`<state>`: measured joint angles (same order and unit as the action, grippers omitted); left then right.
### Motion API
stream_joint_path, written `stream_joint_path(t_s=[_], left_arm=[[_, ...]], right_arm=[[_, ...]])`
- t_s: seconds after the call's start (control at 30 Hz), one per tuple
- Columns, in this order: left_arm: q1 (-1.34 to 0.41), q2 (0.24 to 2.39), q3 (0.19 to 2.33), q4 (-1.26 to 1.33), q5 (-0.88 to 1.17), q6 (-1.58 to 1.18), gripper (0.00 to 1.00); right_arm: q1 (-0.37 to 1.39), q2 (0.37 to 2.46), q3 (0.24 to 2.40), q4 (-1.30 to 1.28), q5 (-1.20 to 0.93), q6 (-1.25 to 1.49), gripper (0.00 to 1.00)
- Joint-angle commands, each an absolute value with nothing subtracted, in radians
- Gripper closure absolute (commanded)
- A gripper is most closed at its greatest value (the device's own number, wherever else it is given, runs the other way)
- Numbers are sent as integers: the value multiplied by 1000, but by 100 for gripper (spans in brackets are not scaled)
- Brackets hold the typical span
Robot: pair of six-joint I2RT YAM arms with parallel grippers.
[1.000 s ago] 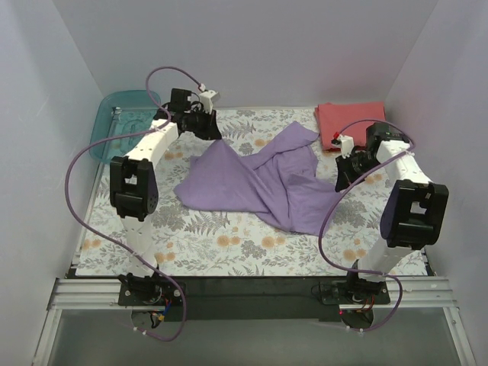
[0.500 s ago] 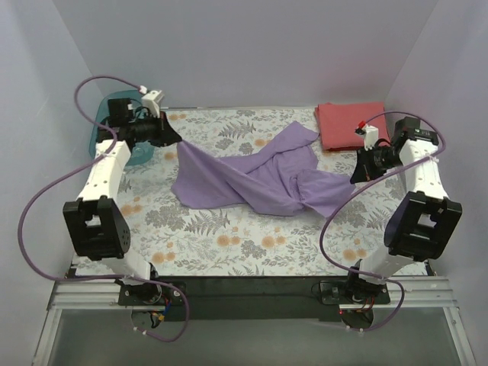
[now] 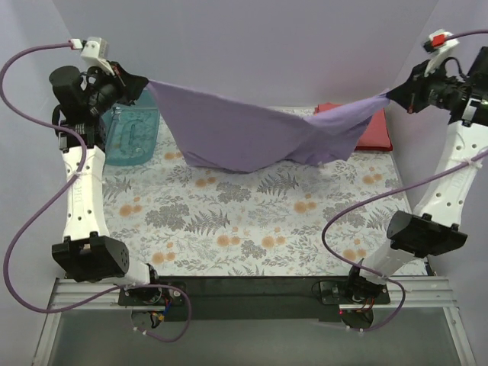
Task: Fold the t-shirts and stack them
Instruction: Flatten the tshirt out
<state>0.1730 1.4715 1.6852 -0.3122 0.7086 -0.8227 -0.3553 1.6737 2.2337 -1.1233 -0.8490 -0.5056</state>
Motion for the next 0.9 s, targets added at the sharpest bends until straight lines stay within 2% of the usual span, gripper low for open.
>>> stream_joint_path(t_s=[0.0,0.07,0.2,0.3,0.57,0.73,0.87], left_arm=[[192,1310,1714,-165,565,-885,100],[192,1240,1654,-111,468,-888,100],[192,1100,1614,-19,309,-884,100],[193,1071,1621,17,244,-879,100],[192,1136,1681,18,319,-884,100],[192,1233,1692,29,379,-876,100],[192,1362,1710,96,519,-939,100]], right_arm=[[-420,1599,2309,-1014,-934,-338,99],[-454,1470,2235,-832,-917,-278,99],[-462,1136,1900,-441,-751,-135,99],[-462,1010,1809,-246,-615,-69,99],[-462,1167,2011,-314,-615,-8,99],[-460,1279,2022,-255,-702,63,99],[-448,1399,2065,-232,-739,123,99]])
